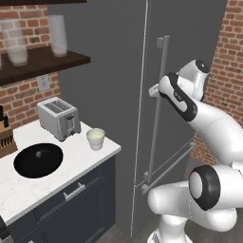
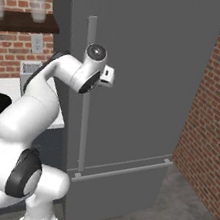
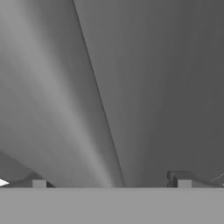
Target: Grab a lemon wedge from the fridge and one ice cube from the ice bowl, and put them in the glass of lemonade.
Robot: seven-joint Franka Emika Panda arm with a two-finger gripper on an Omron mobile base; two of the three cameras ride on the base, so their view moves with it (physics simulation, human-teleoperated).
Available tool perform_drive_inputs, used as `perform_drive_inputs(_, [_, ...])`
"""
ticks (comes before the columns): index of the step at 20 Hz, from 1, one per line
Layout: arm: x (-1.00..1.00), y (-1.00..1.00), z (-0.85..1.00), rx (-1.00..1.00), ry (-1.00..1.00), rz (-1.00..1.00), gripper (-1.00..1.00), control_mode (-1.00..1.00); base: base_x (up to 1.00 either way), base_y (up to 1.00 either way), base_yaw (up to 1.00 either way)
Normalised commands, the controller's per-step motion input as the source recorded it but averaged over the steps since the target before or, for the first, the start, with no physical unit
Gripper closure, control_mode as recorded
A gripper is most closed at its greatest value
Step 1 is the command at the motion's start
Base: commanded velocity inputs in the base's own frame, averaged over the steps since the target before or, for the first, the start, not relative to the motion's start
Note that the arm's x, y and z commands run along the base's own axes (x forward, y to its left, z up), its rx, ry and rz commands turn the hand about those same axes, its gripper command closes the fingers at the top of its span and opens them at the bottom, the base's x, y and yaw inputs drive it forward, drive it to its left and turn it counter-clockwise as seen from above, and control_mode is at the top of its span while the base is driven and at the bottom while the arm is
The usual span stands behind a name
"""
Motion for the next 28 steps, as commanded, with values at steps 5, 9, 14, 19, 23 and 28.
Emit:
perform_drive_inputs(5, [0.29,0.03,-0.26,0.03,0.0,0.06,-1.0,-1.0,0.0,0.0,0.0])
perform_drive_inputs(9, [0.1,0.18,-0.25,0.06,0.0,0.11,-1.0,-1.0,0.0,0.0,0.0])
perform_drive_inputs(14, [0.0,0.21,-0.21,0.07,-0.04,0.13,-1.0,-1.0,0.0,0.0,0.0])
perform_drive_inputs(19, [0.01,0.16,-0.02,0.0,0.0,0.08,-1.0,-1.0,0.0,0.0,0.0])
perform_drive_inputs(23, [0.05,0.22,-0.03,0.0,0.0,0.05,-1.0,-1.0,0.0,0.0,0.0])
perform_drive_inputs(28, [0.0,0.23,0.0,0.0,0.0,0.03,1.0,-1.0,0.0,0.0,0.0])
